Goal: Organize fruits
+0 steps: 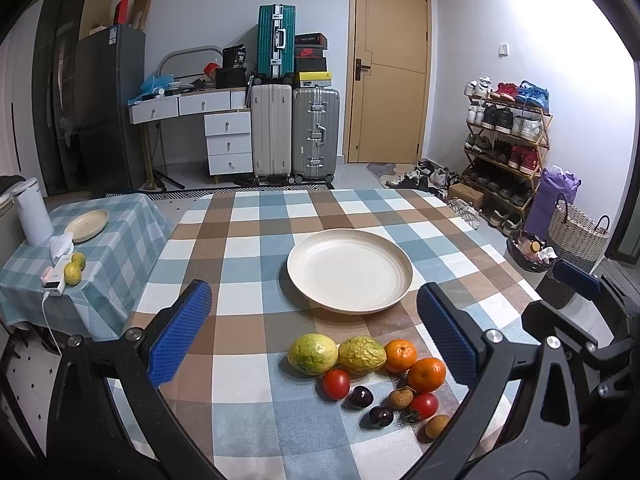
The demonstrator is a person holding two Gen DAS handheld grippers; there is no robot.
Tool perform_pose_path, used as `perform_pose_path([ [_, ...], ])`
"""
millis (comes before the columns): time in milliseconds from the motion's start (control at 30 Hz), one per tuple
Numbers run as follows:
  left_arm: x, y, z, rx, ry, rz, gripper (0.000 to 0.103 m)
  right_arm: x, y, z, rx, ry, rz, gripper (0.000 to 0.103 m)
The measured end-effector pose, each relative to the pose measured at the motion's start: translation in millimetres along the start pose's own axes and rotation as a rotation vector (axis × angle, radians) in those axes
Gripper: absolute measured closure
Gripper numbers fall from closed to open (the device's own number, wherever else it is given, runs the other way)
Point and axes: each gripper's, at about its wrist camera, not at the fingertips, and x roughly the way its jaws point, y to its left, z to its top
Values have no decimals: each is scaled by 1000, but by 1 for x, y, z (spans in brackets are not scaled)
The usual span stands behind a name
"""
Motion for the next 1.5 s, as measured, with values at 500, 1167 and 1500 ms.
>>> perform_pose_path([
  [500,-2,-1,0,6,0,5,1,1,0,-1,2,1,2,0],
  [1167,64,29,-35,-17,236,-11,1,20,-9,-12,21,48,30,0],
  [1500,137,61,-63,-171,348,-168,1,54,-15,-22,28,116,74,0],
])
